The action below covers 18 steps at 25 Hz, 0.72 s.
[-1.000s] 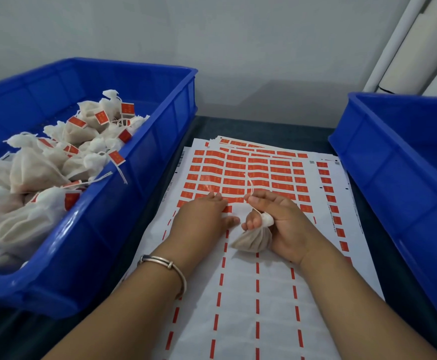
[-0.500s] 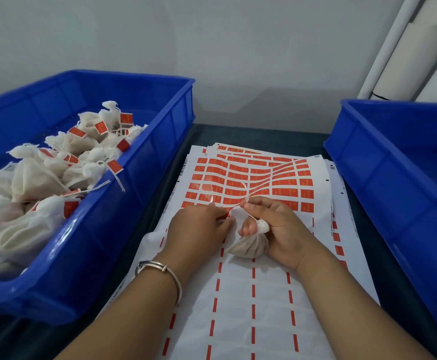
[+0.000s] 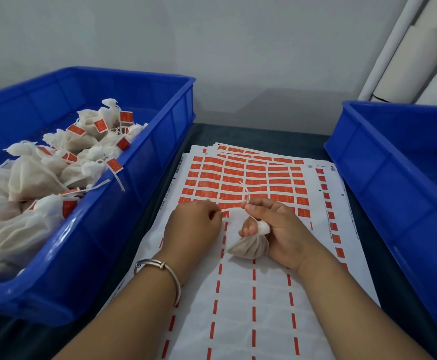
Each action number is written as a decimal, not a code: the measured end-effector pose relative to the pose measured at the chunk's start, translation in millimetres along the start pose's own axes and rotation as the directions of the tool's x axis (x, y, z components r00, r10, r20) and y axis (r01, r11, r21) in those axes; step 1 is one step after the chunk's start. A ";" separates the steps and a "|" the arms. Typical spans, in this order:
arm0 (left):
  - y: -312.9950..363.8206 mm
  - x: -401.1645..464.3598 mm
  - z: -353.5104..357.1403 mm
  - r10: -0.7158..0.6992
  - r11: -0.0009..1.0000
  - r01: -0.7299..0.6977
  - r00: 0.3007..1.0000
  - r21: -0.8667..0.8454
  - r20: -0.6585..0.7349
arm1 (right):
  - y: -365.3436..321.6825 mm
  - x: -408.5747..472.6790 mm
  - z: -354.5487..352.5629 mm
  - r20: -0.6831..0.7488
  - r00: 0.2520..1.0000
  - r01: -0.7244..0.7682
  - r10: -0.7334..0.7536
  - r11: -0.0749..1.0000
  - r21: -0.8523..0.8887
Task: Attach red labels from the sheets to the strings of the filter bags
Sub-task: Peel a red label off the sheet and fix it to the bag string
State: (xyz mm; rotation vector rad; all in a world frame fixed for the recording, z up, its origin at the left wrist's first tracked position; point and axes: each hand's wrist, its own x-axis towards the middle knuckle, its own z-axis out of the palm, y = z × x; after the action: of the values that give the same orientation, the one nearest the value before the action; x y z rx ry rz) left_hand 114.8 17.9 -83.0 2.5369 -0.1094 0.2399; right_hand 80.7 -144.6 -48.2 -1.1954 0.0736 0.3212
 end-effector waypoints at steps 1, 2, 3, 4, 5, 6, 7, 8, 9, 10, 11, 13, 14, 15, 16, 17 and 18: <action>-0.1 0.3 0.3 -0.004 1.000 0.004 1.000 -0.004 -0.008 | 0.3 0.0 -0.2 0.003 1.000 0.001 -0.001 1.000 0.004; 0.0 0.3 0.4 -0.010 1.000 0.010 1.000 -0.023 -0.014 | 0.2 -0.2 -0.4 0.005 1.000 0.004 -0.004 1.000 0.005; 0.4 -0.3 0.5 -0.018 0.998 0.017 1.000 -0.054 -0.016 | 0.7 -0.2 0.3 0.004 1.000 0.007 -0.007 1.000 0.003; 0.9 -1.2 0.5 -0.022 0.996 0.020 1.000 -0.086 -0.017 | 0.9 -0.3 1.0 0.002 1.000 0.008 -0.008 1.000 0.005; 1.1 -2.0 0.4 -0.017 0.994 0.015 1.000 -0.107 -0.015 | 1.3 0.0 1.3 0.000 1.000 0.008 -0.008 1.000 0.010; 1.2 -2.6 0.3 -0.009 0.994 0.008 1.000 -0.111 -0.011 | 1.8 0.3 1.3 -0.004 1.000 0.008 -0.008 1.000 0.012; 1.1 -2.3 0.3 -0.006 0.995 0.005 1.000 -0.101 -0.005 | 2.1 0.6 1.2 -0.007 1.000 0.007 -0.007 1.000 0.009; 0.9 -1.2 0.3 -0.005 0.996 0.005 1.000 -0.084 -0.003 | 2.0 0.9 0.6 -0.010 1.000 0.007 -0.007 1.000 0.005; 0.7 0.3 0.3 -0.006 0.998 0.006 1.000 -0.068 -0.003 | 1.9 0.9 0.2 -0.013 1.000 0.008 -0.007 1.000 0.008; 0.6 1.4 0.8 -0.006 0.998 0.006 1.000 -0.057 -0.001 | 1.5 0.6 0.1 -0.014 1.000 0.007 -0.007 1.000 0.016; 0.8 2.0 1.4 -0.006 0.998 0.006 1.000 -0.055 0.001 | 0.8 0.1 0.3 -0.015 1.000 0.005 -0.004 1.000 0.025; 0.8 2.2 1.8 -0.017 0.997 0.016 1.000 -0.076 -0.014 | 0.0 -0.6 1.4 -0.017 1.000 -0.004 0.005 0.999 0.046; 0.5 3.0 1.1 -0.039 0.994 0.036 0.999 -0.106 -0.027 | 0.1 -0.7 1.5 -0.023 1.000 -0.007 0.009 0.998 0.063; -0.3 4.4 0.1 -0.072 0.987 0.067 0.997 -0.145 -0.036 | 0.6 -1.1 1.8 -0.035 0.999 -0.006 0.009 0.997 0.073; -1.7 6.0 -1.3 -0.116 0.976 0.106 0.992 -0.191 -0.040 | 1.0 -2.1 2.5 -0.047 0.999 -0.003 0.007 0.997 0.074; -2.7 7.7 -3.5 -0.172 0.956 0.157 0.984 -0.247 -0.041 | 1.3 -3.0 3.0 -0.061 0.998 0.005 0.000 0.997 0.079; -3.2 9.6 -6.3 -0.239 0.925 0.215 0.970 -0.314 -0.042 | 0.8 -4.7 3.6 -0.076 0.997 0.017 -0.011 0.996 0.091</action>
State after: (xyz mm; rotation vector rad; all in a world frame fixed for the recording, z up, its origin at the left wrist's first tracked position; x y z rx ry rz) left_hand 123.7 23.8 -77.7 2.2011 0.1674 0.2126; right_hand 75.5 -142.0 -46.5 -1.1166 0.1440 0.2579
